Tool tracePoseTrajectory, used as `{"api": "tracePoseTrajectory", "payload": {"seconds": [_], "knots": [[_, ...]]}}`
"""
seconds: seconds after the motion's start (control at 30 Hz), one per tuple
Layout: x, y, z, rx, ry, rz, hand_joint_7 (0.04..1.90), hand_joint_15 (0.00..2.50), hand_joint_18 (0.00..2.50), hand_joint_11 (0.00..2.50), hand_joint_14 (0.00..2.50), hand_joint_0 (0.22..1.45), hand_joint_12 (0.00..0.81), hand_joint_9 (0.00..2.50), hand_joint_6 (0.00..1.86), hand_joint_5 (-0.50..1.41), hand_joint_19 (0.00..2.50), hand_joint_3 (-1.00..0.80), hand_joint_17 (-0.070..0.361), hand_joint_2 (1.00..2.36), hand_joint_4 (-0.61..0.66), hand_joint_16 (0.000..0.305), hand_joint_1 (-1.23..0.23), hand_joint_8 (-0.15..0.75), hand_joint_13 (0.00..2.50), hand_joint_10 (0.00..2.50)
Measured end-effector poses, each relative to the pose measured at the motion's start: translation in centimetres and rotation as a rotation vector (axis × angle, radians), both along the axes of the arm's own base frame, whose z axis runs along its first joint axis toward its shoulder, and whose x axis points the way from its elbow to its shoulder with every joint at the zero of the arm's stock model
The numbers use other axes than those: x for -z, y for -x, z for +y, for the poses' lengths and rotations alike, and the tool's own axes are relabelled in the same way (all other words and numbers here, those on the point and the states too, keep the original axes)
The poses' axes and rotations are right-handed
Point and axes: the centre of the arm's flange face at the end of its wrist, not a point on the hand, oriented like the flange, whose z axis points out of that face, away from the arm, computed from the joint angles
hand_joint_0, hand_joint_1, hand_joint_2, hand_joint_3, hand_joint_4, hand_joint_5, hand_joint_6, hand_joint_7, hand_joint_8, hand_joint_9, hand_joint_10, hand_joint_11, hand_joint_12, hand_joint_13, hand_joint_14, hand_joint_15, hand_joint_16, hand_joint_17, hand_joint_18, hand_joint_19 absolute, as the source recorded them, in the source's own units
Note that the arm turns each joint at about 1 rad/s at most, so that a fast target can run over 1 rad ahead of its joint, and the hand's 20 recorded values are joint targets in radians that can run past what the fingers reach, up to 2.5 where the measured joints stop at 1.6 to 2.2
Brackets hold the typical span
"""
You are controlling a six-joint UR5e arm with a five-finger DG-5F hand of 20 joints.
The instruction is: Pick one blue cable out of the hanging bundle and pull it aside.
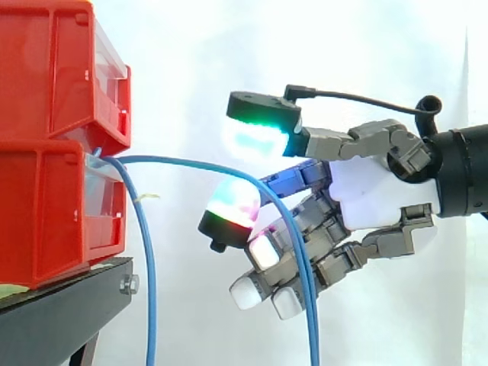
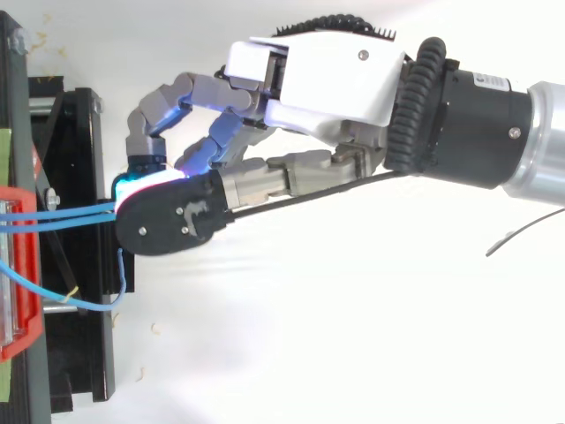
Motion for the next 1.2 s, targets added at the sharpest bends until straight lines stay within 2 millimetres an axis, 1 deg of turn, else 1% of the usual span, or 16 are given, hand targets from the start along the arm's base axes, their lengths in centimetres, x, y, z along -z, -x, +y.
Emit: {"api": "tracePoseTrajectory", "payload": {"seconds": [0.13, 0.2, 0.23, 0.27, 0.37, 0.47, 0.63, 0.73, 0.8, 0.93, 0.97, 1.07, 1.13, 1.2], "knots": [[0.00, 0.01, 0.01, -0.001, 0.000, 0.001, 1.12, 0.42, 0.69, 0.54, 0.01, 0.56, 0.357, 0.97, 0.89, -0.17, 0.52, -0.22, 0.118, 1.02, 0.19, 0.052, -0.44, 0.347, 0.72, 0.02], [-0.01, 0.01, 0.00, -0.001, 0.000, 0.001, 1.11, 0.42, 0.70, 0.56, 0.01, 0.55, 0.358, 0.95, 0.89, -0.18, 0.51, -0.20, 0.119, 1.02, 0.20, 0.053, -0.47, 0.349, 0.72, 0.01], [-0.02, 0.01, 0.00, -0.001, 0.000, 0.001, 1.10, 0.42, 0.70, 0.55, 0.01, 0.55, 0.358, 0.93, 0.90, -0.19, 0.52, -0.21, 0.119, 1.02, 0.21, 0.053, -0.51, 0.347, 0.72, 0.01], [-0.08, 0.01, -0.02, 0.000, 0.000, 0.000, 1.10, 0.42, 0.70, 0.56, 0.02, 0.55, 0.358, 0.93, 0.90, -0.19, 0.51, -0.22, 0.119, 1.02, 0.21, 0.053, -0.52, 0.348, 0.72, 0.01], [-0.19, 0.02, -0.04, 0.001, 0.000, -0.002, 1.08, 0.42, 0.70, 0.56, 0.01, 0.55, 0.358, 0.93, 0.90, -0.19, 0.50, -0.33, 0.120, 1.01, 0.22, 0.053, -0.54, 0.350, 0.72, 0.01], [-0.25, 0.03, -0.05, 0.001, 0.000, -0.002, 1.06, 0.42, 0.72, 0.56, 0.01, 0.52, 0.366, 0.95, 0.90, -0.19, 0.50, -0.47, 0.123, 1.00, 0.22, 0.055, -0.48, 0.356, 0.74, 0.02], [-0.27, 0.03, 0.11, 0.000, 0.000, -0.002, 1.07, 0.42, 0.73, 0.56, 0.02, 0.51, 0.373, 0.96, 0.90, -0.19, 0.50, -0.50, 0.126, 1.00, 0.22, 0.056, -0.41, 0.364, 0.75, 0.02], [-0.28, 0.02, 0.31, -0.002, 0.000, -0.001, 1.07, 0.42, 0.73, 0.56, 0.01, 0.50, 0.376, 0.96, 0.90, -0.19, 0.50, -0.50, 0.128, 1.00, 0.22, 0.057, -0.42, 0.367, 0.75, 0.01], [-0.28, 0.02, 0.44, -0.003, 0.000, -0.001, 1.09, 0.42, 0.72, 0.56, 0.01, 0.52, 0.368, 0.96, 0.90, -0.19, 0.49, -0.44, 0.124, 1.00, 0.22, 0.055, -0.50, 0.362, 0.74, 0.01], [-0.27, 0.01, 0.60, -0.005, 0.001, 0.000, 1.11, 0.43, 0.71, 0.57, 0.02, 0.56, 0.359, 0.96, 0.90, -0.18, 0.50, -0.31, 0.119, 1.01, 0.21, 0.053, -0.59, 0.347, 0.74, 0.02], [-0.27, 0.01, 0.60, -0.005, 0.001, 0.000, 1.12, 0.42, 0.71, 0.58, 0.01, 0.57, 0.357, 0.96, 0.90, -0.18, 0.50, -0.26, 0.118, 1.02, 0.20, 0.053, -0.62, 0.344, 0.74, 0.01], [-0.27, 0.01, 0.63, -0.006, 0.000, 0.000, 1.15, 0.42, 0.71, 0.58, 0.01, 0.57, 0.354, 0.96, 0.91, -0.18, 0.50, -0.16, 0.118, 1.02, 0.20, 0.052, -0.66, 0.347, 0.74, 0.01], [-0.27, 0.01, 0.64, -0.006, 0.000, 0.000, 1.17, 0.41, 0.72, 0.59, 0.02, 0.57, 0.352, 0.96, 0.92, -0.18, 0.49, -0.10, 0.117, 1.02, 0.16, 0.052, -0.68, 0.346, 0.74, 0.02], [-0.27, 0.01, 0.65, -0.007, 0.000, 0.000, 1.18, 0.41, 0.72, 0.59, 0.02, 0.59, 0.350, 0.94, 0.92, -0.19, 0.48, -0.09, 0.117, 1.02, 0.12, 0.052, -0.69, 0.340, 0.73, 0.02]]}}
